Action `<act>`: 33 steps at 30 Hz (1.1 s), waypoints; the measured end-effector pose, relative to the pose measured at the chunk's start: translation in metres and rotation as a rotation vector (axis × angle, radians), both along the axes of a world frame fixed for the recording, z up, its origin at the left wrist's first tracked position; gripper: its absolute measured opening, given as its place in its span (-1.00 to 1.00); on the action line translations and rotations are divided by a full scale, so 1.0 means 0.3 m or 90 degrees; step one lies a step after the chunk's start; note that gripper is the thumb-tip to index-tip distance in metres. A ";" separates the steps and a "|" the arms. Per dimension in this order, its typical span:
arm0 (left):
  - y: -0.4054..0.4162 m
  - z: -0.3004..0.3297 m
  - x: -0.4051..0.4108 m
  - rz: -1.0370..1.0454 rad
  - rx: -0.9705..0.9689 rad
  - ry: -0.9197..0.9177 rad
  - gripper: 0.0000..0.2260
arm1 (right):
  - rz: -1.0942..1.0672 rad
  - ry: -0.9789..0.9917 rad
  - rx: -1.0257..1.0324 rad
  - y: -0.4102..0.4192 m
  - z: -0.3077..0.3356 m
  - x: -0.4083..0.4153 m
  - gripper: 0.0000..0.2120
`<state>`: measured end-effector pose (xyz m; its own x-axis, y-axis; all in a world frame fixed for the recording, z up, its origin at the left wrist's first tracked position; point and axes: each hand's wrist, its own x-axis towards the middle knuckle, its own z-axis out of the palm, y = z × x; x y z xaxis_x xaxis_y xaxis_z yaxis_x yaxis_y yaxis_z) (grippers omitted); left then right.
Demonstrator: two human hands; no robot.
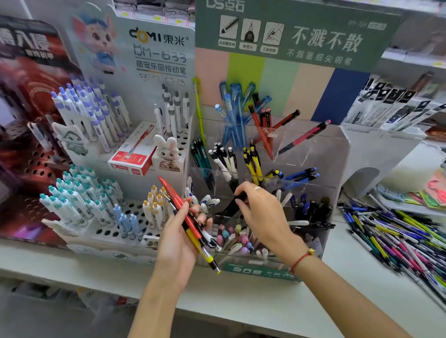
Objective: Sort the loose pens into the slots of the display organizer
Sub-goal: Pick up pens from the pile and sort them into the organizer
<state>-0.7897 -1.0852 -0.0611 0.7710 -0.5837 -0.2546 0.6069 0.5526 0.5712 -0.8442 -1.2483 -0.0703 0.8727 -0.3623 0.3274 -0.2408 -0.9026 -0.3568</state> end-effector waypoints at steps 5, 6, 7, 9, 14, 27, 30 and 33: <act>-0.017 0.004 -0.017 0.054 -0.020 0.007 -0.85 | 0.008 -0.046 -0.065 0.002 -0.070 -0.007 -0.84; -0.021 0.003 -0.019 0.060 -0.023 0.003 -0.85 | 0.009 -0.065 -0.058 0.004 -0.067 -0.015 -0.81; -0.026 0.005 -0.023 0.066 -0.027 0.003 -0.86 | 0.003 -0.096 -0.045 0.007 -0.055 -0.024 -0.78; -0.038 0.009 -0.029 0.075 -0.035 0.010 -0.86 | -0.021 -0.159 0.049 0.033 -0.013 -0.054 -0.83; -0.075 0.009 -0.037 0.081 -0.028 0.018 -0.86 | 0.032 0.042 0.474 0.134 0.057 -0.117 -0.86; -0.086 -0.006 -0.017 0.155 0.074 0.045 -0.85 | -0.062 -0.122 0.553 0.104 0.084 -0.197 -0.92; -0.051 -0.013 0.037 0.196 0.074 0.048 -0.87 | -0.119 -0.219 0.523 0.040 0.124 -0.208 -0.88; -0.023 -0.004 0.059 0.171 0.076 0.017 -0.87 | -0.123 -0.310 0.337 -0.028 0.184 -0.174 -0.89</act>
